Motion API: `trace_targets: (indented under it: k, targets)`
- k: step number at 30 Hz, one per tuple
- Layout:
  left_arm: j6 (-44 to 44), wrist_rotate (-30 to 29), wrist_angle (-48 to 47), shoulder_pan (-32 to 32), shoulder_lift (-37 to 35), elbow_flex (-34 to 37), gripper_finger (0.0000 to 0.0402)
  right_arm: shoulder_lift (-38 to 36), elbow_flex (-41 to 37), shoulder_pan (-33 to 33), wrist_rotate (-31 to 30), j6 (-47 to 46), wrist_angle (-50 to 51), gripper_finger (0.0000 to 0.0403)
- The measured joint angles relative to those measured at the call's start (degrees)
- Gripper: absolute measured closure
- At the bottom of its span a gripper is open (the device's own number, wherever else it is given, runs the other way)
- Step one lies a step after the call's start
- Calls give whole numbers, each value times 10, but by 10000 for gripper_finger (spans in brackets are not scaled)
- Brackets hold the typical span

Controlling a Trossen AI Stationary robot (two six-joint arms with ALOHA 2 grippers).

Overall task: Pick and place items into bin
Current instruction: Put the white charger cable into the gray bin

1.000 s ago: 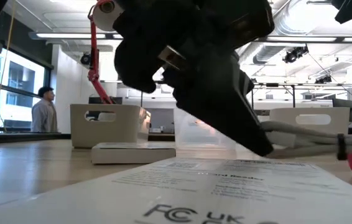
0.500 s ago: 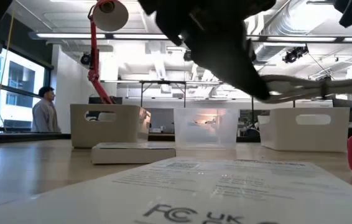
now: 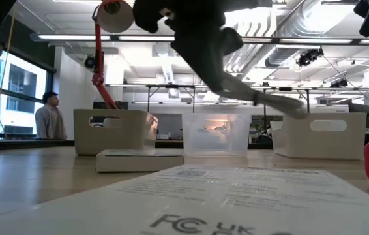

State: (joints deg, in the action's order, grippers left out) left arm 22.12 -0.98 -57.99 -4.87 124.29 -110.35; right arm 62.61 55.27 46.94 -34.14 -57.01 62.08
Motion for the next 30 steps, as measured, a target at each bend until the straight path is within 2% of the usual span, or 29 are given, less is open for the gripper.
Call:
trace_targets:
  k: [4,17,30]
  targets:
    - [10,-39,-61,4,0,-26,390,0,0,0,-1,0,0,265]
    - [32,-99,-178,43,-6,-99,390,0,0,0,-1,-11,-2,265]
    - [32,-195,-290,89,-72,-105,390,0,0,0,0,-11,-2,265]
